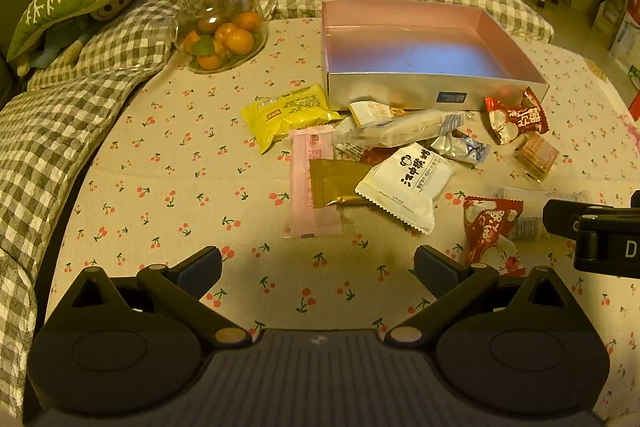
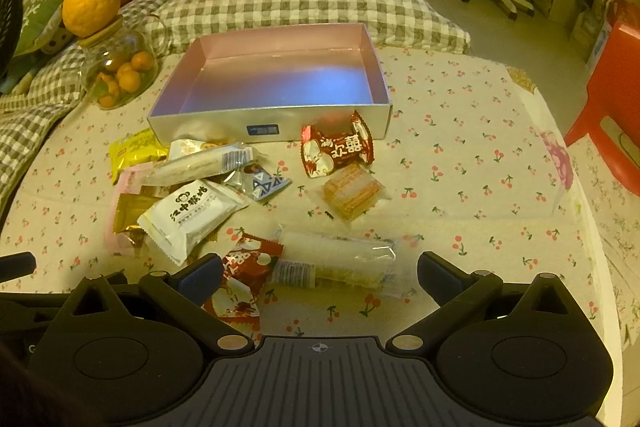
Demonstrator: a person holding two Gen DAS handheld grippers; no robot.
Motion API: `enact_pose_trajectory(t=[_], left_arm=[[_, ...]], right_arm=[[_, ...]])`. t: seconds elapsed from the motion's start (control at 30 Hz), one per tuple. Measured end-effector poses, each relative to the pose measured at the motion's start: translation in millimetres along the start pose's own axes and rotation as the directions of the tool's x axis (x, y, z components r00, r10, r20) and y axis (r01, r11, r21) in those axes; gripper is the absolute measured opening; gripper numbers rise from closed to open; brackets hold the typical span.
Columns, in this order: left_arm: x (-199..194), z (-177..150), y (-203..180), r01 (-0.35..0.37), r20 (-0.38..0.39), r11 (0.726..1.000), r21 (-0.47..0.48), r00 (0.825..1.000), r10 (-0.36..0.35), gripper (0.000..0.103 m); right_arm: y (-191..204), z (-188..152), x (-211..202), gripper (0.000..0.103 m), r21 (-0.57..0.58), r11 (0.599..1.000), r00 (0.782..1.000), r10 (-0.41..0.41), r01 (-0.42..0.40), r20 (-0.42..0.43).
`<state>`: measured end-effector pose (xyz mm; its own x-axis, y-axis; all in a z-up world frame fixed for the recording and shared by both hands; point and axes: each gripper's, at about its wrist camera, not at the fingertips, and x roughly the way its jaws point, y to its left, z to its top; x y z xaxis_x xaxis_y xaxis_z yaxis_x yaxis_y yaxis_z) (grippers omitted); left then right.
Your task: Organize snacks
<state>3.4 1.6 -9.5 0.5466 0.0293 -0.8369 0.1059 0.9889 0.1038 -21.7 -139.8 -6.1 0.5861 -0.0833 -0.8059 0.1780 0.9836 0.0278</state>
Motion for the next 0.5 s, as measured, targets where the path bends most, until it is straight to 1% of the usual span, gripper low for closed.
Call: enact_pose_trajectory(t=[0.5], left_arm=[[-0.1, 0.3, 0.5, 0.0, -0.001, 1.0, 0.002, 1.0, 0.0, 0.103]], right_arm=[[0.5, -1.4, 1.1, 0.103, -0.002, 1.0, 1.0, 0.004, -0.004, -0.007]])
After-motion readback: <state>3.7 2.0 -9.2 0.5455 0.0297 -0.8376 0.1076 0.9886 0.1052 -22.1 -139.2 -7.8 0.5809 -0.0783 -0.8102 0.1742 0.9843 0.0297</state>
